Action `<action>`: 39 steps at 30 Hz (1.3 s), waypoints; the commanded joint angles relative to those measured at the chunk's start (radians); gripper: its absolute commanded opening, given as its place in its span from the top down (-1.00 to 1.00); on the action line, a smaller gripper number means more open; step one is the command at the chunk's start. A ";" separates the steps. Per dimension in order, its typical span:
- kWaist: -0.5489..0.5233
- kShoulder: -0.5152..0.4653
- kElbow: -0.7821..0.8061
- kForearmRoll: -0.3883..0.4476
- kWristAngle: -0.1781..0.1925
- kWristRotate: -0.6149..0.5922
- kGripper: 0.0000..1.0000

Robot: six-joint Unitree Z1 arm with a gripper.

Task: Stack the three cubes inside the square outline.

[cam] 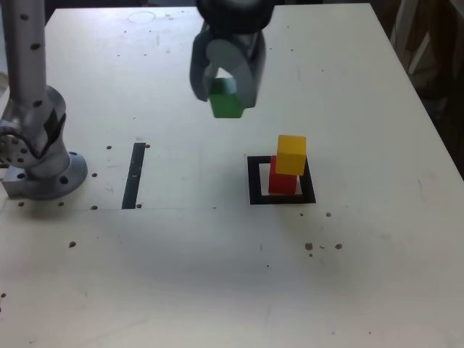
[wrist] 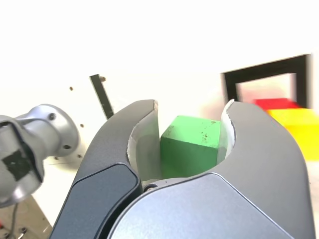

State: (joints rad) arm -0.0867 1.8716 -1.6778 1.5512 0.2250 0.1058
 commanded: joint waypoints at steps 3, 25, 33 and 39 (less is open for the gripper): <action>-0.004 0.046 -0.113 0.035 -0.004 0.001 0.34; -0.045 0.178 -0.258 0.056 -0.041 0.002 0.34; -0.063 0.214 -0.259 0.052 -0.049 -0.003 0.34; -0.064 0.231 -0.268 0.049 -0.046 -0.003 0.34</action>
State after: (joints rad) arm -0.1480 2.0953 -1.9387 1.5931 0.1779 0.1044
